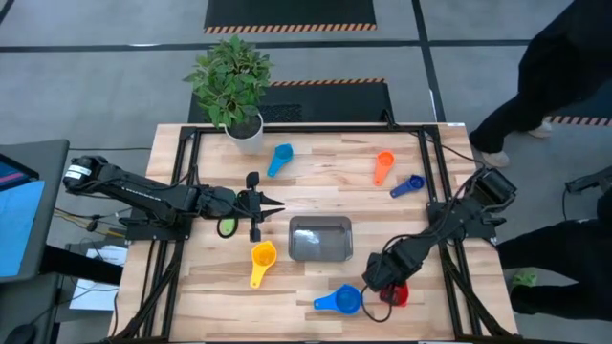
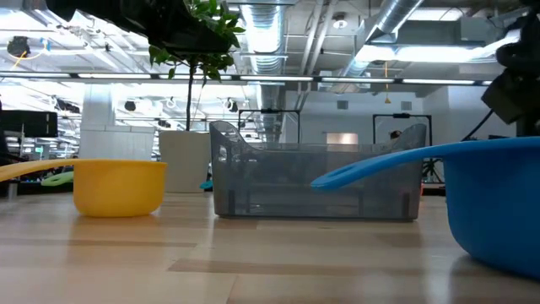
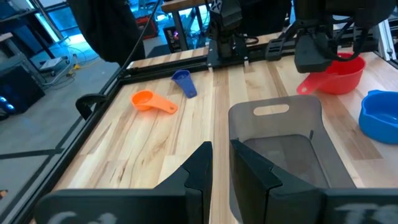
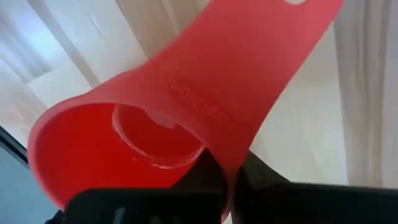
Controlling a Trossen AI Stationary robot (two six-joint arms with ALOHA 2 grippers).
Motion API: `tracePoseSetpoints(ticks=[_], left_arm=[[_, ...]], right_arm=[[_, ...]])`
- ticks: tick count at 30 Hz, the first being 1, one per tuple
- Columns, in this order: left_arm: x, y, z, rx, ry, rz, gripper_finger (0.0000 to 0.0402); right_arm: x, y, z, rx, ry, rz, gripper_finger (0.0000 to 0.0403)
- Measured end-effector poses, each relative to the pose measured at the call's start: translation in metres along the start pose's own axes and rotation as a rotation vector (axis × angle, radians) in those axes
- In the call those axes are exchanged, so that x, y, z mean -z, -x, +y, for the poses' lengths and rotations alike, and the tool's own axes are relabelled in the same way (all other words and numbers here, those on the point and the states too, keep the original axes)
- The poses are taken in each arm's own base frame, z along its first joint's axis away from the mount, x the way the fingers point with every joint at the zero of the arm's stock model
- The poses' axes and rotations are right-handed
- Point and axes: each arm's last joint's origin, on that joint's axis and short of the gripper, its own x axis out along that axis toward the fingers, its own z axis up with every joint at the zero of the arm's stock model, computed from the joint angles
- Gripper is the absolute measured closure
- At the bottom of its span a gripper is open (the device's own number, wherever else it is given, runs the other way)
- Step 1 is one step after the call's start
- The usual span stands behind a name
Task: Nest measuring cups in basket
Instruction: Put the red measuring cup into the black bin
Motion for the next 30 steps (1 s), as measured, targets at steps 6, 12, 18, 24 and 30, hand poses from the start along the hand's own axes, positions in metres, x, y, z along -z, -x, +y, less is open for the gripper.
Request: tracePoseSetpoints(ticks=[6, 12, 18, 24, 30], left_arm=[[0.001, 0.0, 0.0, 0.001, -0.003, 0.007, 0.0356], [0.004, 0.0, 0.0, 0.003, -0.01, 0.03, 0.0356], [0.006, 0.0, -0.001, 0.005, -0.013, 0.04, 0.0356], [0.005, 0.0, -0.001, 0.004, -0.001, 0.027, 0.0356], [0.002, -0.002, -0.003, 0.066, -0.002, -0.007, 0.0356]], right_arm=[[-0.012, 0.017, 0.005, -0.027, 0.079, -0.025, 0.0391], [-0.017, 0.069, 0.01, 0.051, 0.145, 0.006, 0.0388], [-0.038, 0.119, 0.013, 0.137, 0.216, -0.245, 0.0392], [-0.06, 0.146, 0.01, 0.185, 0.282, -0.449, 0.0387], [-0.092, 0.152, 0.006, 0.167, 0.455, -0.58, 0.0392]])
